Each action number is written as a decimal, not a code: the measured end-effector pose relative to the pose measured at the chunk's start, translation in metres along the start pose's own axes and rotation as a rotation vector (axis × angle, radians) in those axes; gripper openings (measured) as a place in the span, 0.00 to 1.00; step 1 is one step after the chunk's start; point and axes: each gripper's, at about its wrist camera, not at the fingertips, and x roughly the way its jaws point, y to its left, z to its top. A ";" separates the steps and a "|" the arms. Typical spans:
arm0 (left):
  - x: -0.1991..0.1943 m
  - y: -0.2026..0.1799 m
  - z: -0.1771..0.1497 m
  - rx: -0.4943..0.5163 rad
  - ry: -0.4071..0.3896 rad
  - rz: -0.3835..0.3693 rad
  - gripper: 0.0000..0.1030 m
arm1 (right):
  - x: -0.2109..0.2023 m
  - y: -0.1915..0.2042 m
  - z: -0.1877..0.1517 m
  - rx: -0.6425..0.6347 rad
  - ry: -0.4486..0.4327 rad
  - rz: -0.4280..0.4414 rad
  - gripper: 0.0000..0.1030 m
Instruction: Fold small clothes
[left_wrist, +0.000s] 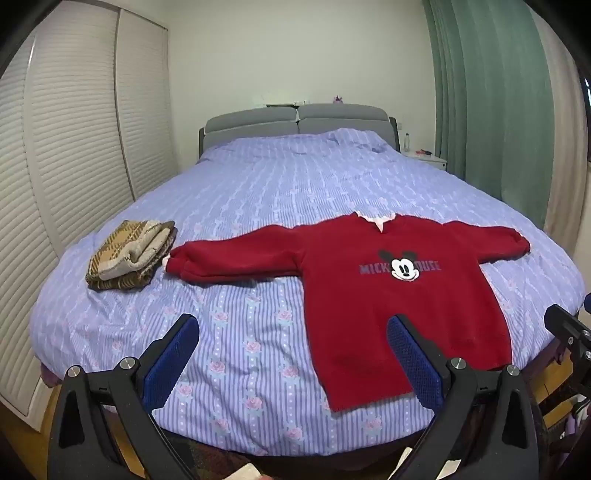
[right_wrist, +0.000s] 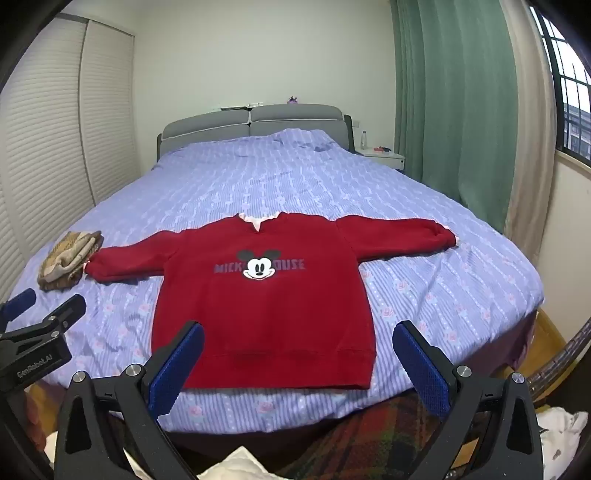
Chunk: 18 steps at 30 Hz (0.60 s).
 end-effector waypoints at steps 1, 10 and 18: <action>0.002 0.000 0.004 -0.001 -0.003 -0.007 1.00 | 0.001 0.000 0.000 -0.003 0.014 -0.010 1.00; -0.009 -0.002 0.000 0.030 -0.058 -0.045 1.00 | 0.000 -0.003 0.001 -0.001 0.016 -0.006 1.00; -0.011 -0.001 -0.001 0.025 -0.053 -0.064 1.00 | 0.003 -0.002 0.003 -0.007 0.008 -0.006 1.00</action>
